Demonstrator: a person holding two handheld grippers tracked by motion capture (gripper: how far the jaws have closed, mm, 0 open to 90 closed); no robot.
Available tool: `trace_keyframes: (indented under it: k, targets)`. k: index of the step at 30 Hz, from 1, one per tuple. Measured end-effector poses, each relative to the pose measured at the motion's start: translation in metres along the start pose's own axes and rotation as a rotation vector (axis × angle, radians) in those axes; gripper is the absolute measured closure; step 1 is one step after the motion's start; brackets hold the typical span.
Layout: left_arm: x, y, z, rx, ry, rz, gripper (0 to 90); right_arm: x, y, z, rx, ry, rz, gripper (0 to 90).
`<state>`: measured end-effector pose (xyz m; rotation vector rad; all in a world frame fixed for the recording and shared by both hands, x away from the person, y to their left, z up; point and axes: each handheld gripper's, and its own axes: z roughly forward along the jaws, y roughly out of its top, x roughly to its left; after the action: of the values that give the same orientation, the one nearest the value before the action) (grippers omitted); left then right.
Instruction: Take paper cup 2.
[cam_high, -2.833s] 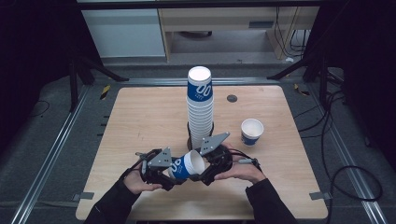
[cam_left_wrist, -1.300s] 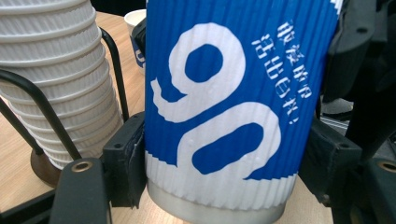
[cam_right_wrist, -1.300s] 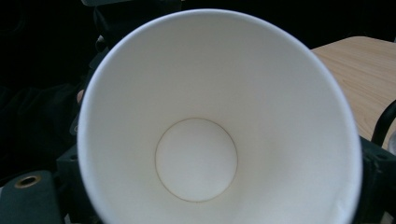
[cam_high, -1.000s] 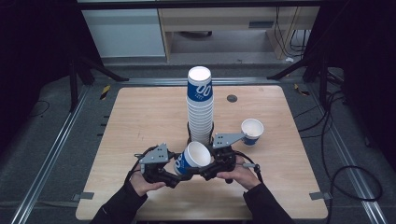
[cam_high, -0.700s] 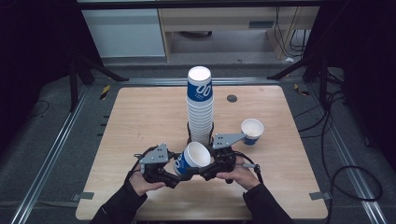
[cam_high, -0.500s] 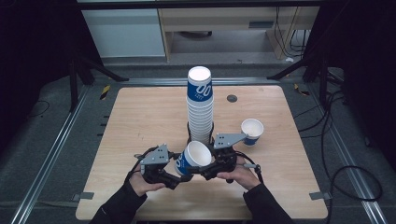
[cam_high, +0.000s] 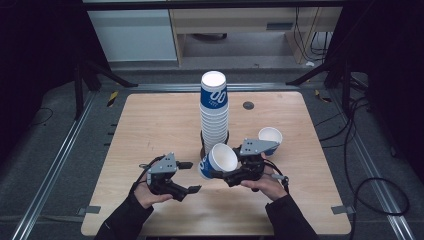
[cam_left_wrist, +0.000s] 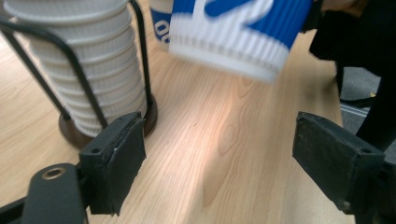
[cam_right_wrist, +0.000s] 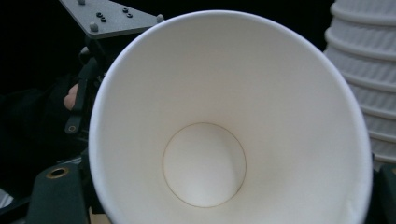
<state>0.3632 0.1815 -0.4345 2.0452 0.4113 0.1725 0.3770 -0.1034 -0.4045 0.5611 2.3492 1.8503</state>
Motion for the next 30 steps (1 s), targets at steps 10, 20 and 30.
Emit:
trace_keyframes:
  k: [10, 20, 30]
  targets:
    - [0.012, -0.008, -0.01, 0.016, 0.068, -0.061, 15.6, -0.002, 0.001, -0.013, 0.014, -0.072, -0.006, 20.0]
    - [0.023, -0.013, -0.02, 0.008, 0.142, -0.115, 15.8, -0.005, 0.002, -0.031, 0.019, -0.171, -0.019, 19.5]
    - [0.032, -0.018, -0.027, 0.018, 0.216, -0.163, 16.1, -0.013, 0.006, -0.056, 0.021, -0.318, 0.011, 19.4]
